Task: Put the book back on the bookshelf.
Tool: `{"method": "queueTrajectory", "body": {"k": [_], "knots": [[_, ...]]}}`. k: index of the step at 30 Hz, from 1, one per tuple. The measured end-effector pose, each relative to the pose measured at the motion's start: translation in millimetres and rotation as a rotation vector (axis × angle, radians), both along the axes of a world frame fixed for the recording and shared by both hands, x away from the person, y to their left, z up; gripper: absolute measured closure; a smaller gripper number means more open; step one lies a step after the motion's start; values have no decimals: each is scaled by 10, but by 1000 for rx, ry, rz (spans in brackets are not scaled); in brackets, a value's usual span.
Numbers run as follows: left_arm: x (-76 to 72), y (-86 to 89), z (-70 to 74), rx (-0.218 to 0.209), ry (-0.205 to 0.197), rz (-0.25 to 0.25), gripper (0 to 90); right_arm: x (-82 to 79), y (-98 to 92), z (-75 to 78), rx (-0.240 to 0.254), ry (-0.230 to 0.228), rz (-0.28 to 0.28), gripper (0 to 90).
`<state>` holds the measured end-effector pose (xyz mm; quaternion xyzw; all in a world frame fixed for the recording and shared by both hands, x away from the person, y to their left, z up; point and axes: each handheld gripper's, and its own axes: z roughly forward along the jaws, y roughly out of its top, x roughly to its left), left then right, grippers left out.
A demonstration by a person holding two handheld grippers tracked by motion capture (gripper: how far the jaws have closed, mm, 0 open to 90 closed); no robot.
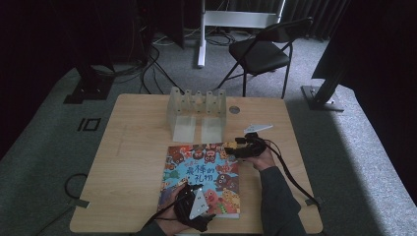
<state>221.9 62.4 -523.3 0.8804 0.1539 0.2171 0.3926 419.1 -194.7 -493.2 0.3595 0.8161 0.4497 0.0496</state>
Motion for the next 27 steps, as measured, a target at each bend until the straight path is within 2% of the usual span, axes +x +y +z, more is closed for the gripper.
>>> {"method": "queueTrajectory", "body": {"k": [2, 5, 10, 17, 19, 22, 27], "knots": [[0, 22, 33, -16, 0, 3, 27, 0, 4, 3, -9, 31, -19, 244], [6, 45, 87, -35, -3, 8, 27, -14, -2, 34, 17, 65, -18, 251], [8, 58, 117, -40, -9, 6, 27, -54, 3, 110, 17, 82, -6, 272], [6, 52, 124, -45, 1, 2, 34, -74, 72, 128, 20, 89, 30, 332], [6, 60, 126, -48, 2, -1, 36, -79, 99, 135, 7, 84, 31, 348], [-1, 72, 126, -52, 10, 3, 46, -85, 99, 157, 16, 75, 29, 380], [-34, 140, 144, -92, 30, 3, 65, -93, 84, 201, 39, 67, 35, 429]]}}
